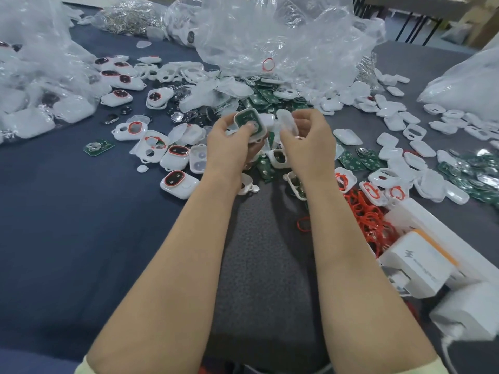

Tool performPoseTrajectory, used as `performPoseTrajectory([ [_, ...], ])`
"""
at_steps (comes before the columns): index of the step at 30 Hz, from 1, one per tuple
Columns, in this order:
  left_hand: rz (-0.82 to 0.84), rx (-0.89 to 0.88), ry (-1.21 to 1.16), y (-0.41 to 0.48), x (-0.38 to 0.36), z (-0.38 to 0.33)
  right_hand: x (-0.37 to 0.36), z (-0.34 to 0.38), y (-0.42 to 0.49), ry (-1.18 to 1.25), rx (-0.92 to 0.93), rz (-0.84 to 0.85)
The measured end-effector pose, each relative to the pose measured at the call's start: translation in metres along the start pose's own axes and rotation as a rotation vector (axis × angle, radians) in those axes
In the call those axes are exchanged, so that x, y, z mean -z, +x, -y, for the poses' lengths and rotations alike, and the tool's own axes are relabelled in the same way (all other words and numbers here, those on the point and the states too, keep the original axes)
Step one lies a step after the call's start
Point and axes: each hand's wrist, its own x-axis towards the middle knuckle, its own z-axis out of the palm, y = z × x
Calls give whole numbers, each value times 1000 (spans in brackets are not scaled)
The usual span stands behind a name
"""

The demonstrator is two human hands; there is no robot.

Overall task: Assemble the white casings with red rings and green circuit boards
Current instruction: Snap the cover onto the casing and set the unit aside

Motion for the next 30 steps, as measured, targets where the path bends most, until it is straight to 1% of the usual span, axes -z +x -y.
performPoseTrajectory([
  [3, 12, 41, -76, 0, 0, -1, -2, -6, 1, -230, 32, 60],
  [5, 3, 52, -91, 0, 0, -2, -4, -7, 1, -331, 23, 107],
  [7, -11, 55, -99, 1, 0, -2, -4, -4, -1, -298, 48, 88],
  [10, -24, 52, -96, 1, -1, -2, -5, 5, -5, -145, 139, -16],
  [12, -28, 46, -63, 1, -2, -1, -9, 11, -8, -109, 184, -30],
  [16, -12, 26, -1, 1, -3, 0, -18, 13, -12, -154, 241, 1],
  [20, 10, 4, 76, 3, -3, 4, -21, 11, -13, -183, 254, -13],
  [25, -3, -44, 186, 5, -2, 6, -23, 11, -13, -247, 265, -10],
  [30, -27, -93, 255, 5, -2, 7, -25, 11, -14, -250, 266, -34],
])
